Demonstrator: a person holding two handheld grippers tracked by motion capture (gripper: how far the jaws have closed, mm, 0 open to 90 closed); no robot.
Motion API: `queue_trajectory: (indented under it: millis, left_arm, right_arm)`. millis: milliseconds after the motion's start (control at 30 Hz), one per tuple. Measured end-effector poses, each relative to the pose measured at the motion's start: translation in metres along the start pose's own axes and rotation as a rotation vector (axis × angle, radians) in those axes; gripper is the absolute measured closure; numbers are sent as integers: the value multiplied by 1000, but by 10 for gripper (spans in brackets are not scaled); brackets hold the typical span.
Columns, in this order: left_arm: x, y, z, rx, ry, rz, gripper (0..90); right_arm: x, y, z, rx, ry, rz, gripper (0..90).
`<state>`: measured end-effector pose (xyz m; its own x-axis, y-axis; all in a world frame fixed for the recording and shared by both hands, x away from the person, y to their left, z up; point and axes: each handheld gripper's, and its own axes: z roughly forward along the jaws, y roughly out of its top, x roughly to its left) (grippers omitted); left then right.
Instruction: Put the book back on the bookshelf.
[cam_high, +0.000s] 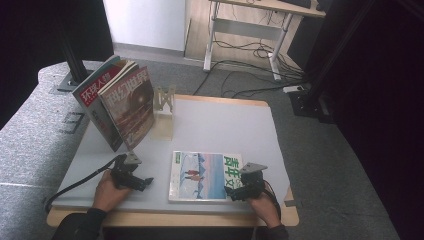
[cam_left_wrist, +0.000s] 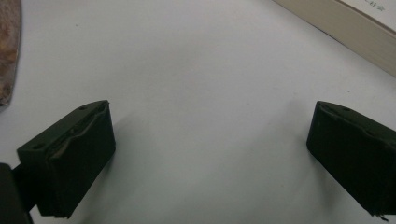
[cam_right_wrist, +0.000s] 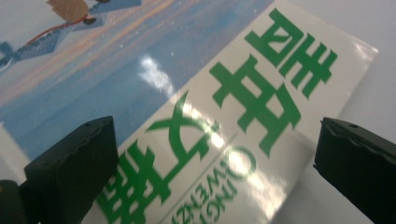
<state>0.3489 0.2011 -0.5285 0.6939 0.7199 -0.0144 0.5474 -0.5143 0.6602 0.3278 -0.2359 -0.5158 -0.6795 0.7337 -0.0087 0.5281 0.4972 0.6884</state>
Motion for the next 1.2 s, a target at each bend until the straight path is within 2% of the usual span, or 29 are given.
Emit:
queue_trajectory:
  millis: [400, 533, 600, 867, 1067, 1200]
  left_arm:
    - [0, 0, 0, 0, 0, 0, 7]
    - [0, 0, 0, 0, 0, -1, 7]
    - [0, 0, 0, 0, 0, -1, 7]
    - [0, 0, 0, -1, -1, 0, 7]
    - [0, 0, 0, 0, 0, -1, 7]
    - [0, 0, 0, 0, 0, -1, 7]
  right_arm:
    - [4, -33, -26, -13, -1, 68, 0]
    - [9, -40, -28, 24, -12, 39, 0]
    - [10, -43, -28, 29, -15, 46, 0]
    - [10, -49, -26, 5, -35, 60, 0]
    - [10, -48, -26, 2, -54, 40, 0]
    - [7, -47, -25, 0, -72, 51, 0]
